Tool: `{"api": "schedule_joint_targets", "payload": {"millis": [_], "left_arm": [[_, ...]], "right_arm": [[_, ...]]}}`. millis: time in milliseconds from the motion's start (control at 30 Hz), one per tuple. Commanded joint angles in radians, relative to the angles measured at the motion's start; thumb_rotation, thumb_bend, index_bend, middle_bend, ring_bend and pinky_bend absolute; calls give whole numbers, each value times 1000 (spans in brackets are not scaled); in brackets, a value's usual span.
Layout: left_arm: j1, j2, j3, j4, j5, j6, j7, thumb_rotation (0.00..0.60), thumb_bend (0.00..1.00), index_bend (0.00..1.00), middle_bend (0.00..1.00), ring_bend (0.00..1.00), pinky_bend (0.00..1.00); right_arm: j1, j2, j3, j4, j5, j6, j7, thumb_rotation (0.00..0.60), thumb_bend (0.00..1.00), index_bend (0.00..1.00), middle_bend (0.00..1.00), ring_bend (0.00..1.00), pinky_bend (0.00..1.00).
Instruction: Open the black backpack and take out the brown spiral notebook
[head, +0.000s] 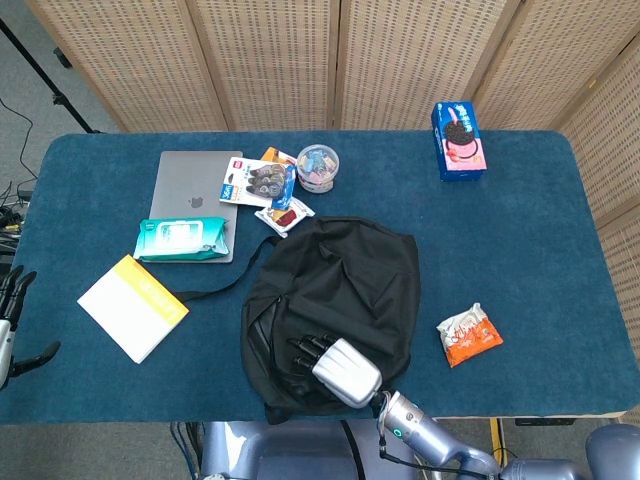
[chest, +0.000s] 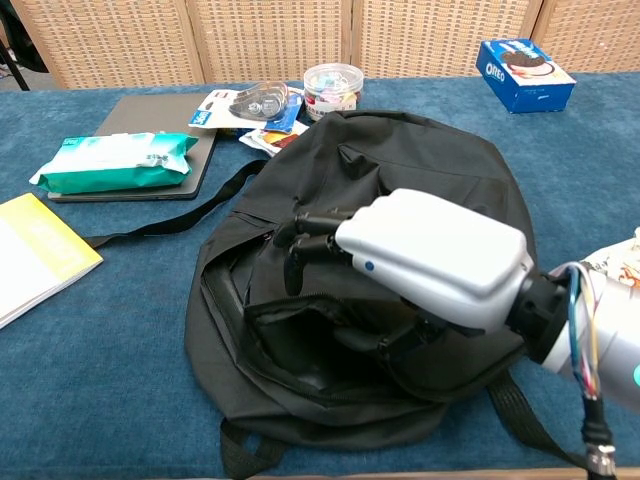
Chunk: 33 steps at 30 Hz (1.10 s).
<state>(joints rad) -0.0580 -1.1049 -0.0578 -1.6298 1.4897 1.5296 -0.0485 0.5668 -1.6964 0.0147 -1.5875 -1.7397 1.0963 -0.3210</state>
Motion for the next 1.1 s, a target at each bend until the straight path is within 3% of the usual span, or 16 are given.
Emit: {"api": "schedule_joint_targets", "payload": {"millis": [33,167,400,800,1000,1100], "left_arm": [[0,0,0,0,1,1,-1,600,171,39,0,0,38],[0,1,0,-1,1,1,-1,600,171,40,0,0,38],[-1,0,1,-1,2,-2,0,600,171,39,0,0,38],[-9,-10,11,13,32,-5,-1,600,179,39,0,0,38],[-38,-28,36,52,110,-24,-39,600,178,40,0,0,38],[-73,-34,52,62,184,-42,-64,600,178,40,0,0,38]], "right_arm": [[-1,-5,13,-2,8,17,-11,600,468,346,262,264,414],[3,-19,23,23,-3,43,-10,600,608,409,444,414,442],[24,-29,46,62,-9,59,25,600,740,562,581,535,499],[69,-33,125,143,1,107,103,600,796,628,635,585,516],[97,-22,185,145,66,84,139,600,797,650,652,599,516],[132,-18,214,198,62,79,151,600,798,652,654,602,516]]}}
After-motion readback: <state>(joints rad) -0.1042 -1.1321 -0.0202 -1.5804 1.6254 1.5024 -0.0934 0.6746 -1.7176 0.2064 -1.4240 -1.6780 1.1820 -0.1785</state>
